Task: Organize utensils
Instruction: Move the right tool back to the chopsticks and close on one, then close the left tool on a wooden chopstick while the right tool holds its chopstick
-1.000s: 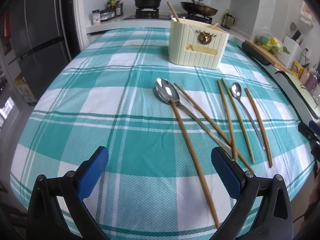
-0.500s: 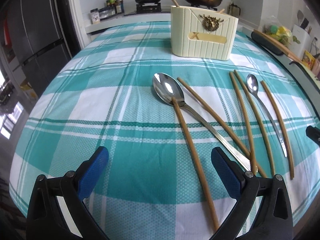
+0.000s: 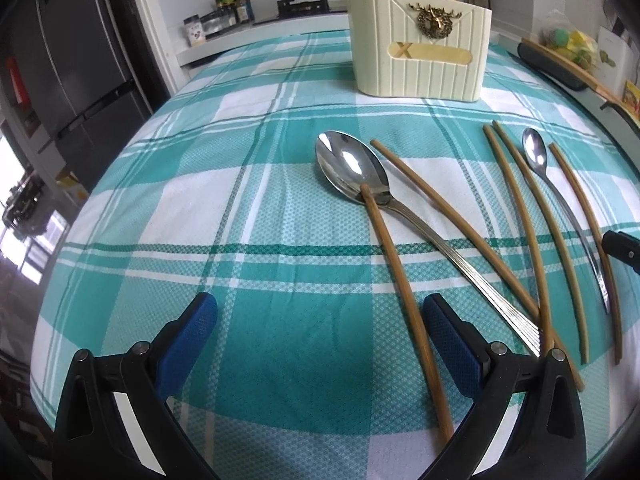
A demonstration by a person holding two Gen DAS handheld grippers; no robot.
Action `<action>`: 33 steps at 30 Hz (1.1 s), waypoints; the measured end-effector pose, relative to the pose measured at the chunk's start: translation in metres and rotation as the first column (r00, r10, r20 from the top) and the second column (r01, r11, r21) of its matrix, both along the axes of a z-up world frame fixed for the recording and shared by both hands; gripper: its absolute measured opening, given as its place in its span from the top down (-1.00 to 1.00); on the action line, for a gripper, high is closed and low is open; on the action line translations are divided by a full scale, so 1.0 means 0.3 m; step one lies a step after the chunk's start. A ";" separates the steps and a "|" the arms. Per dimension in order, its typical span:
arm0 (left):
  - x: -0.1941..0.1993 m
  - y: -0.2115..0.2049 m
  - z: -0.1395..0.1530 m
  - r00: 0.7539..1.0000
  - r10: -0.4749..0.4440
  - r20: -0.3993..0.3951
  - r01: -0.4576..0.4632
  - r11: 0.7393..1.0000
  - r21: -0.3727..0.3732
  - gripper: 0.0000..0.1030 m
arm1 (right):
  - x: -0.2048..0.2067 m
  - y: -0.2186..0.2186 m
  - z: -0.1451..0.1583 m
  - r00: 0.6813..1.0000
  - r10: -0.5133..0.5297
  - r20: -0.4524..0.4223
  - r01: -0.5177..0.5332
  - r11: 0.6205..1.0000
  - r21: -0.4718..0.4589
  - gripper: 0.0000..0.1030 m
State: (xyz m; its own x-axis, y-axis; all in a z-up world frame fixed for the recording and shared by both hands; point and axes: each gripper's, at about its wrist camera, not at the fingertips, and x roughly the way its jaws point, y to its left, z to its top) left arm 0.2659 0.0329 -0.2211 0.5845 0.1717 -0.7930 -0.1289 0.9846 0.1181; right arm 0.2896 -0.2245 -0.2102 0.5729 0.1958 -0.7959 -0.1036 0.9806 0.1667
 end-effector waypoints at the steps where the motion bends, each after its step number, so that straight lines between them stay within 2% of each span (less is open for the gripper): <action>1: 0.001 0.003 -0.001 1.000 0.004 -0.002 -0.004 1.000 -0.003 -0.99 | 0.005 0.008 0.001 1.000 0.009 -0.004 -0.009 1.000 -0.013 0.33; 6: -0.005 0.029 -0.002 1.000 0.023 -0.009 -0.023 1.000 -0.009 -0.99 | 0.013 0.046 0.005 0.999 0.030 0.020 -0.027 0.988 -0.155 0.34; 9: -0.010 0.059 -0.002 0.999 0.035 -0.014 -0.035 0.999 -0.007 -0.99 | 0.001 0.041 -0.005 0.999 0.029 0.032 -0.022 0.981 -0.190 0.40; 14: -0.018 0.116 -0.006 0.999 0.040 -0.028 -0.041 0.999 -0.027 -0.99 | -0.026 0.023 -0.006 0.999 0.028 0.038 -0.019 0.979 -0.205 0.39; 22: 0.025 0.125 -0.005 0.995 -0.068 -0.068 0.066 0.997 -0.036 -0.98 | -0.023 0.010 0.002 0.992 0.124 -0.010 -0.123 0.967 -0.224 0.34; 26: 0.048 0.129 -0.001 0.991 -0.095 -0.097 0.089 0.994 -0.068 -0.85 | 0.009 -0.004 0.006 0.986 0.157 -0.062 -0.166 0.965 -0.201 0.32; 31: 0.081 0.136 -0.002 0.985 -0.104 -0.138 0.087 0.989 -0.123 -0.75 | 0.075 0.015 0.009 0.978 0.186 -0.090 -0.202 0.954 -0.221 0.33; 33: 0.100 0.128 0.005 0.980 -0.122 -0.156 0.103 0.987 -0.124 -0.59 | 0.127 0.026 0.009 0.976 0.196 -0.094 -0.212 0.952 -0.219 0.33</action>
